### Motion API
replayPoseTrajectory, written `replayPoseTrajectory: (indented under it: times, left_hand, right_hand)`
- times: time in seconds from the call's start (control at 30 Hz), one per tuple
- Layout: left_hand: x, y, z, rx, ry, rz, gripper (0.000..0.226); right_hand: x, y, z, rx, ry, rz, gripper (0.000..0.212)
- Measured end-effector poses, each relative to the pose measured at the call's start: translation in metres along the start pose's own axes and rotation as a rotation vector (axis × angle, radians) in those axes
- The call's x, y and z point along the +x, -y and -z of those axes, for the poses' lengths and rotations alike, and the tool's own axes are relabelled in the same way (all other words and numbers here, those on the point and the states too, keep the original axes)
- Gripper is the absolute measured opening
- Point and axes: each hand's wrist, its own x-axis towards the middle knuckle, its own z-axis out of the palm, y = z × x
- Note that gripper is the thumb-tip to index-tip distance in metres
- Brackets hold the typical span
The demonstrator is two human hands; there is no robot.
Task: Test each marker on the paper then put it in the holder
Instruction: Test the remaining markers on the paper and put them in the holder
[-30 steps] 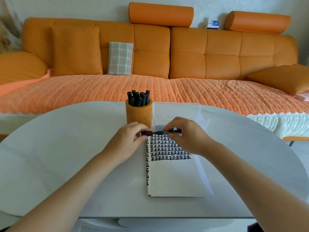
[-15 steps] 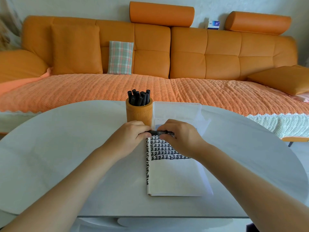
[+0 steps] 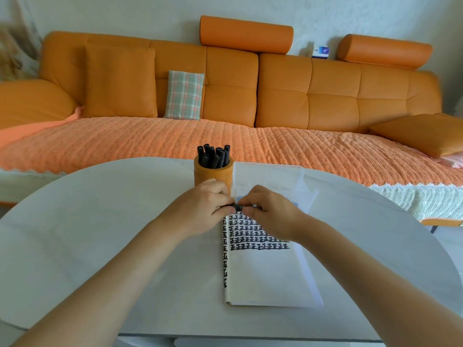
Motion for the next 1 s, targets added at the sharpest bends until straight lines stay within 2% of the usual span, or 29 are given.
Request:
replayPoseTrajectory:
  times: [0.17,0.27,0.43,0.53,0.6,0.67,0.73,0.83,1.0]
  left_hand:
    - [0.019,0.014,0.023,-0.028,-0.325,0.181,0.027]
    - [0.03,0.031,0.029,-0.097,-0.405,0.394,0.037]
    - [0.048,0.044,0.031,-0.293,-0.192,0.601,0.08]
    - [0.056,0.056,0.032,-0.363,-0.039,0.671,0.104]
    - [0.059,0.062,0.031,-0.43,0.021,0.695,0.11]
    - [0.06,0.066,0.029,-0.495,0.049,0.712,0.106]
    - [0.061,0.07,0.027,-0.506,0.056,0.715,0.097]
    - [0.063,0.073,0.027,-0.528,0.003,0.687,0.083]
    - [0.069,0.069,0.025,-0.595,-0.112,0.601,0.068]
  right_hand:
    - [0.011,0.007,0.014,0.159,-0.175,-0.029,0.015]
    - [0.023,0.012,0.027,0.308,-0.364,-0.073,0.012]
    - [0.057,0.022,0.048,0.477,-0.523,-0.104,0.011]
    - [0.078,0.025,0.048,0.552,-0.522,-0.118,0.016]
    - [0.088,0.025,0.046,0.581,-0.498,-0.121,0.017]
    - [0.095,0.024,0.041,0.55,-0.48,-0.123,0.014]
    - [0.099,0.023,0.036,0.401,-0.455,-0.112,0.01]
    - [0.104,0.025,0.032,0.225,-0.376,-0.111,0.007]
    - [0.114,0.033,0.034,0.142,-0.238,-0.187,0.012]
